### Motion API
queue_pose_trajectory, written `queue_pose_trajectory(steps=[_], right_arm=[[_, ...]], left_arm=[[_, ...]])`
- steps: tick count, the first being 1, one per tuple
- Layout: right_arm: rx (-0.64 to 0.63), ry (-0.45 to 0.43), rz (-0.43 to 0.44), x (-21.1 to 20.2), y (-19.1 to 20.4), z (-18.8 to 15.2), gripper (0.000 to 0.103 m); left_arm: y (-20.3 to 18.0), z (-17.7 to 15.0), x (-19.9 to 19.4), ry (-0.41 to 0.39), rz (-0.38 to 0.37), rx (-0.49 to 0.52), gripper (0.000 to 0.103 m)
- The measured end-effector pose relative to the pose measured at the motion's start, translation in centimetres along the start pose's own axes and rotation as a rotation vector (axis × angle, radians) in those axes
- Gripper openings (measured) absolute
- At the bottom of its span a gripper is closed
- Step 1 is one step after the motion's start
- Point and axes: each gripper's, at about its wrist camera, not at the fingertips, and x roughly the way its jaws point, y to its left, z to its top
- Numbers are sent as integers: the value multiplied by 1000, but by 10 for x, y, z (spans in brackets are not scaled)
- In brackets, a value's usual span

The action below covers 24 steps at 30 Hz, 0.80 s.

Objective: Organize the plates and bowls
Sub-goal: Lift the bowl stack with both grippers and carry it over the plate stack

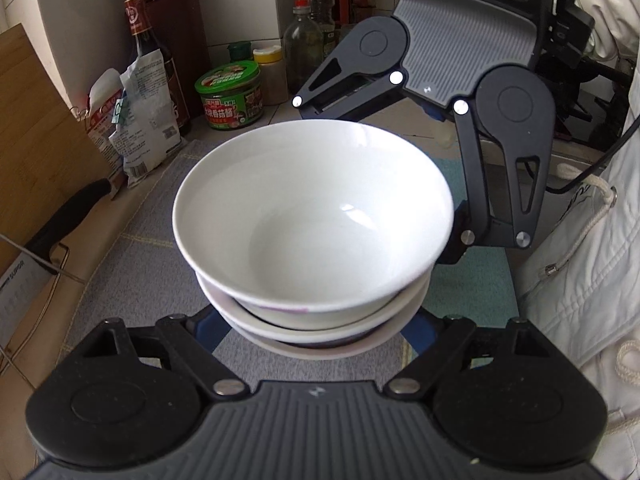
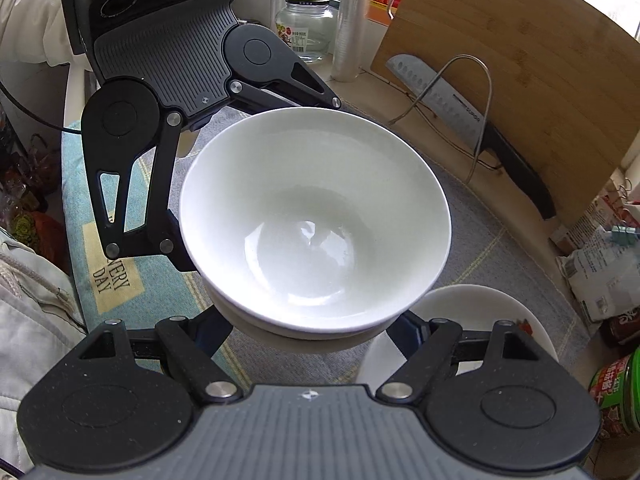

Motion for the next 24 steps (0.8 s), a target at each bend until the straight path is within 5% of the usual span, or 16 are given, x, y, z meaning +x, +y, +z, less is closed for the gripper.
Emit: queue_pose_trajectory(steps=[12,24], right_arm=[[56,9,-72,-33,-53,-48,86],[115,49,-87,-27,-91,-74,85]], left_arm=[[6,59,54,-26,-37,69,87],[25,75,96,-15,-69,66,87]])
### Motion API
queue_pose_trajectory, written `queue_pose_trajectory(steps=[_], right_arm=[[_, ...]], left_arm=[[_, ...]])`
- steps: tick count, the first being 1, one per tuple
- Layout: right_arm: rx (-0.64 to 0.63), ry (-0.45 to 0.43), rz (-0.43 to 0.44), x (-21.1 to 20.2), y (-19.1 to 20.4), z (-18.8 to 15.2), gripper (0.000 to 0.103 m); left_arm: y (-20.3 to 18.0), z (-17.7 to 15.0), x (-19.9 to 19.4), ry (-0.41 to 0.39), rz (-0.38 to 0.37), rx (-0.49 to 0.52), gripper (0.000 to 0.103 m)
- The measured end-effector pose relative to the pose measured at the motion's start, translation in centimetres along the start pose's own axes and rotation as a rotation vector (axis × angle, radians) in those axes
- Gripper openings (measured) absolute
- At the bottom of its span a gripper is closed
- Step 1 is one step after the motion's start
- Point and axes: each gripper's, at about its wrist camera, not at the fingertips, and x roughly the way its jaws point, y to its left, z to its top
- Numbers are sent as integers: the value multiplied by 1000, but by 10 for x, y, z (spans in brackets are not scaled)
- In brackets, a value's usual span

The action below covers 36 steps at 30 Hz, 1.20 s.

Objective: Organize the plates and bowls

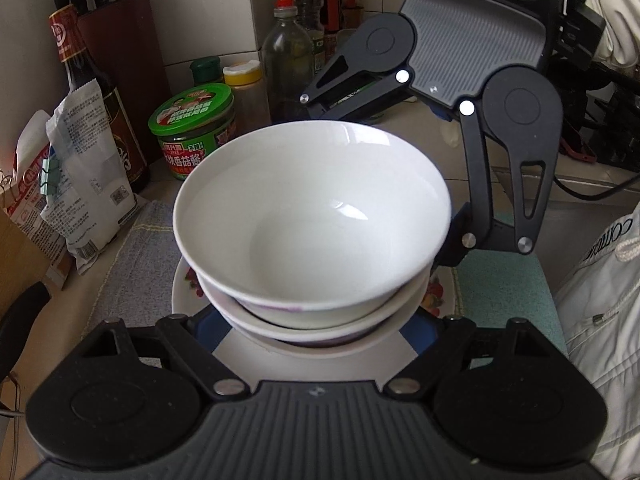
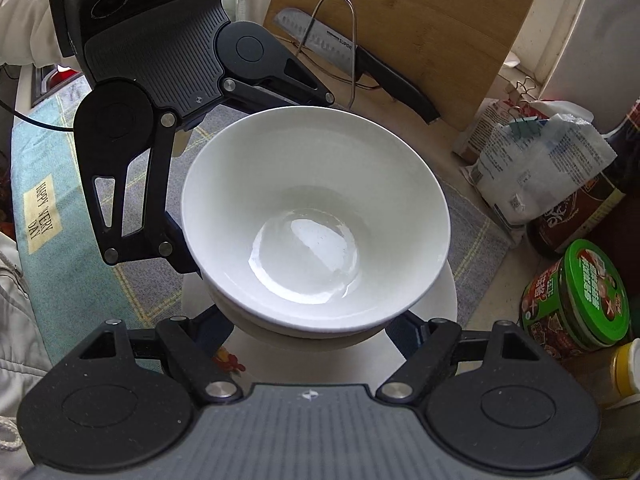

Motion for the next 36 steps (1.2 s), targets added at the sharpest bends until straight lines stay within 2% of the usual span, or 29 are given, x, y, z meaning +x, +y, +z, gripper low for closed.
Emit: queue_pose_trajectory(steps=[12,21,23,25,26,28,32,36], right_arm=[[10,26,-5,9,-7,-3,85],[-1,19,-29,6,-2,-4,86],[9,13,-29,5,-3,-4,90],[35,-8,-24,2,-5,-5,102],[44,-13,-19,1,-6,-6,103],[44,-6,-23,0,-5,-8,103],[45,12,-46,-5,4,-13,103],[99,14,-125,-22,22,-11,103]], left_arm=[[6,0,12,4,-8,-21,87],[4,-3,12,-10,15,-20,88],[2,-5,11,-20,32,-30,90],[0,-9,9,-38,52,-50,100],[-1,-11,7,-45,61,-62,100],[-4,-15,1,-48,96,-93,100],[-17,-27,-24,-79,220,-148,101],[-42,-37,-61,-165,413,-182,102]])
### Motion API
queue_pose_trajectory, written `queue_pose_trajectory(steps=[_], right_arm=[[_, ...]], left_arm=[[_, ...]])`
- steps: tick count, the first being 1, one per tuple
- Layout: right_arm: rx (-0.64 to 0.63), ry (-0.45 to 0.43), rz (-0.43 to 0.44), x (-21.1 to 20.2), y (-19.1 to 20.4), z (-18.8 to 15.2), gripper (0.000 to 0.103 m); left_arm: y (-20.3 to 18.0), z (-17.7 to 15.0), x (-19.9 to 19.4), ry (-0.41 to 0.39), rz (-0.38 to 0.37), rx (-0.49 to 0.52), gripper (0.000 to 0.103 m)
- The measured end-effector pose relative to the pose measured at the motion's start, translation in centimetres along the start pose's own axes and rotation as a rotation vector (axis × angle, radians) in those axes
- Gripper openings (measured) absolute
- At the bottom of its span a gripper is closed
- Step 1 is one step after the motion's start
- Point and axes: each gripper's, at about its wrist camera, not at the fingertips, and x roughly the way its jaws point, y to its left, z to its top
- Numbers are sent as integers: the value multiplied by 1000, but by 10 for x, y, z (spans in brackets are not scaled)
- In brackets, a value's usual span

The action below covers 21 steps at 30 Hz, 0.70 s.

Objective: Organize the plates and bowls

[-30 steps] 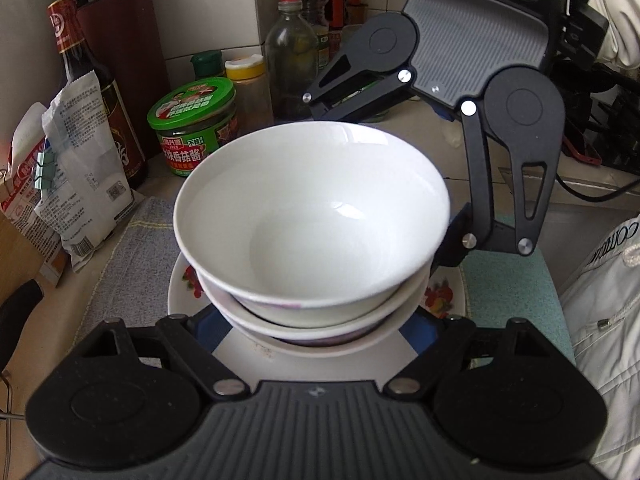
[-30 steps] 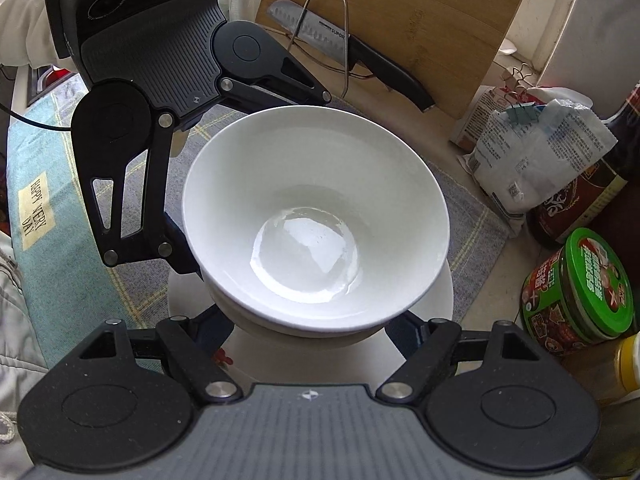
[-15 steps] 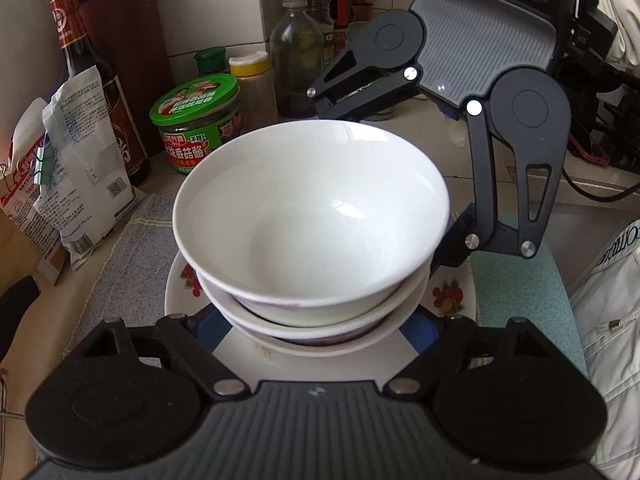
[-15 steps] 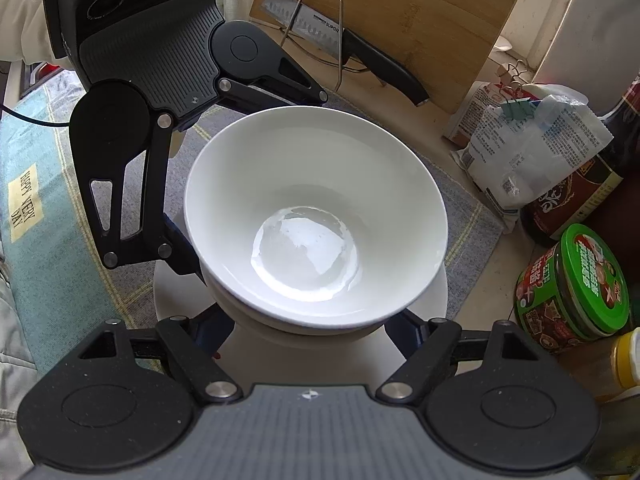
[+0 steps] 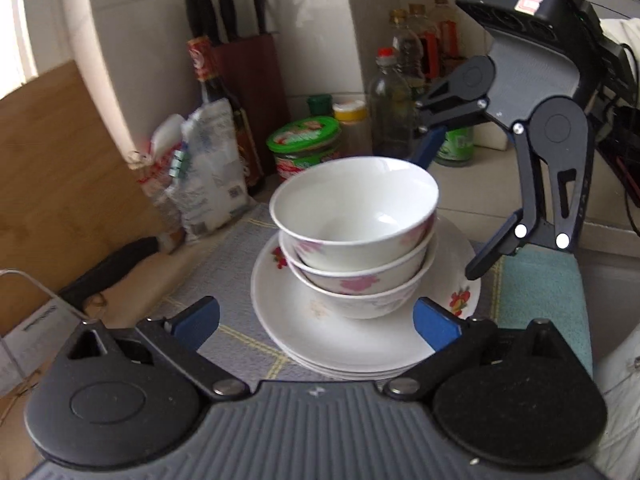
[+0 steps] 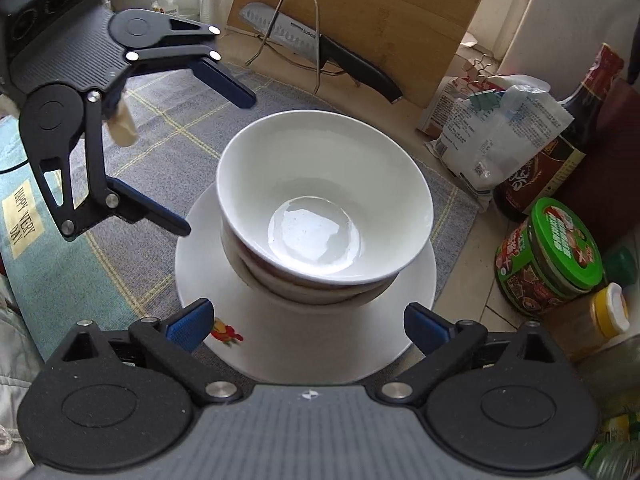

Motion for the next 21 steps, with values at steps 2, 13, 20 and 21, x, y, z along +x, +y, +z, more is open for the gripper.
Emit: queue_pose_trajectory(steps=[2,13,20,21], right_arm=[[63,11,-54,-12,10,2,103],[577,57,-372,-46,54,8,103],[814,10,-446,-70,90,-7,103],[831,4,-451,-73,95,-8,103]], left_arm=[[-2,-2,-14,-22,65,-33,102],[-13,-14,-64,17,184,-395,102],[-18,2,-100,84,329,-501,102],[-20,3,-104,79,341,-503,102]])
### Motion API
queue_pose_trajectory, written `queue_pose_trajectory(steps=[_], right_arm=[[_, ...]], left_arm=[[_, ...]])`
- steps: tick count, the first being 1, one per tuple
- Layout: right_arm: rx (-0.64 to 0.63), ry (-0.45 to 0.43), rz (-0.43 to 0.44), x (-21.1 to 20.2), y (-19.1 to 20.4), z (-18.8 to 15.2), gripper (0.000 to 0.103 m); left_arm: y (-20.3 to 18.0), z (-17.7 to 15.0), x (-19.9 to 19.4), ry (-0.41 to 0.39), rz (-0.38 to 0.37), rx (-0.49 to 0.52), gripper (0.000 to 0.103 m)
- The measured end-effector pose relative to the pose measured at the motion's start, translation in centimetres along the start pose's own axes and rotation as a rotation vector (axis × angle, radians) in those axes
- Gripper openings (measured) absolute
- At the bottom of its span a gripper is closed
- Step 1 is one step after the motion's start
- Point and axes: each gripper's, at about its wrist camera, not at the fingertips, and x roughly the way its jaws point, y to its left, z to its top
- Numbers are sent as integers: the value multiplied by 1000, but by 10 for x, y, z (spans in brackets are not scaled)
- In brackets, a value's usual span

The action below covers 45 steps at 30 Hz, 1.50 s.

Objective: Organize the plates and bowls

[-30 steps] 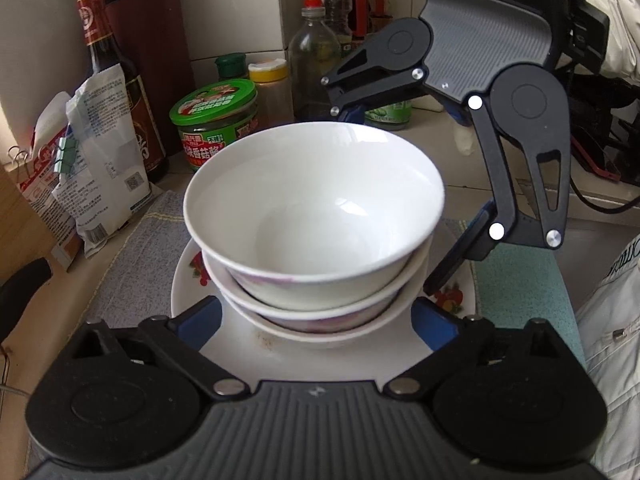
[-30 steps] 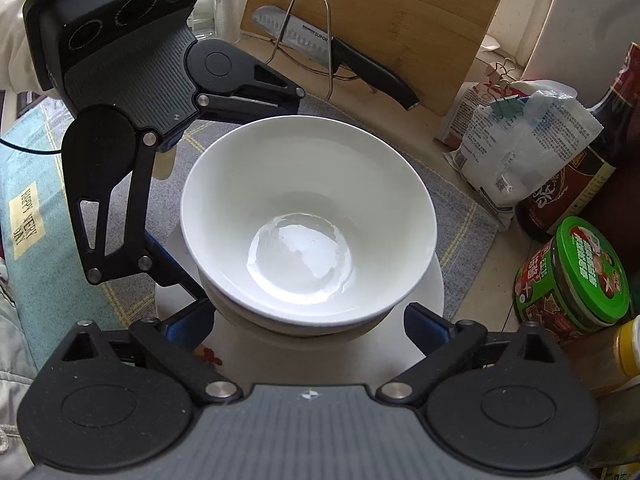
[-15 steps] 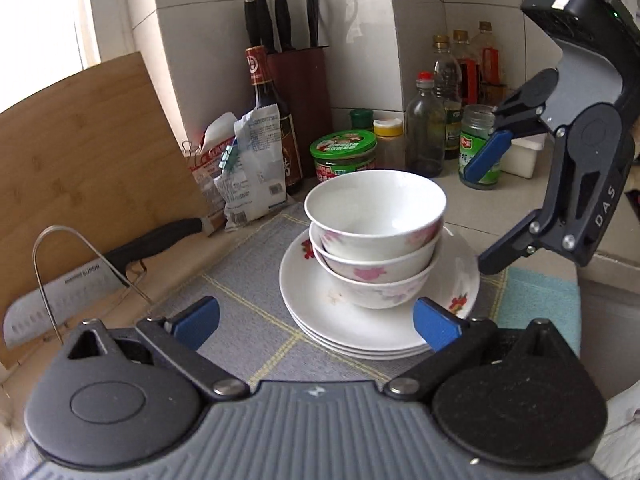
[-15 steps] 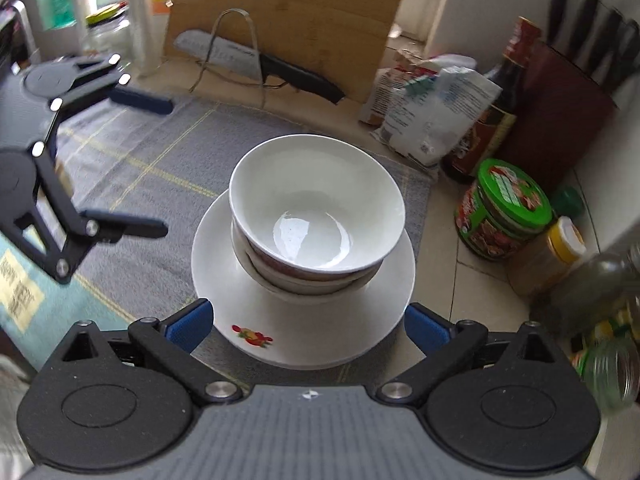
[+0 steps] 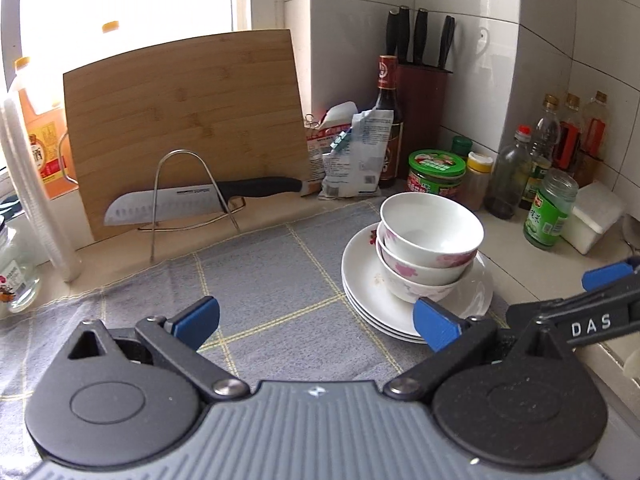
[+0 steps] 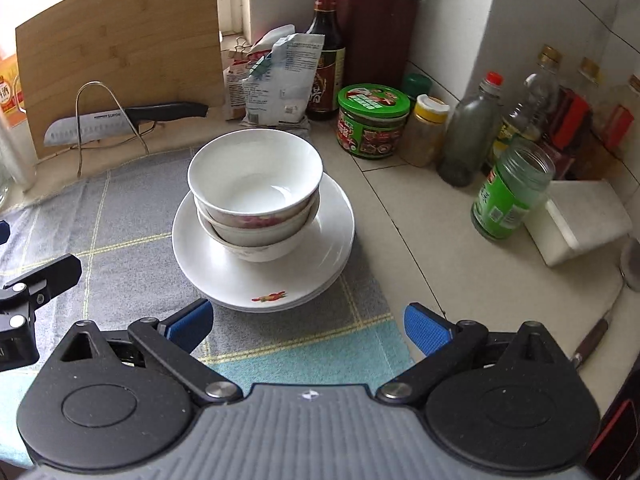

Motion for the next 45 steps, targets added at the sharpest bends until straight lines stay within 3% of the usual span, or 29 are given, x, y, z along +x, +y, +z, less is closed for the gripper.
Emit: queue_pose_trajectory(steps=[11,45], right_arm=[[71,-50,9,-32,4,-17,103],[64,-78,9,-42,6,-19,103]], left_arm=[[-7,0,-18,16,16,27,102],[-9,1,-27,16,16,20,102]])
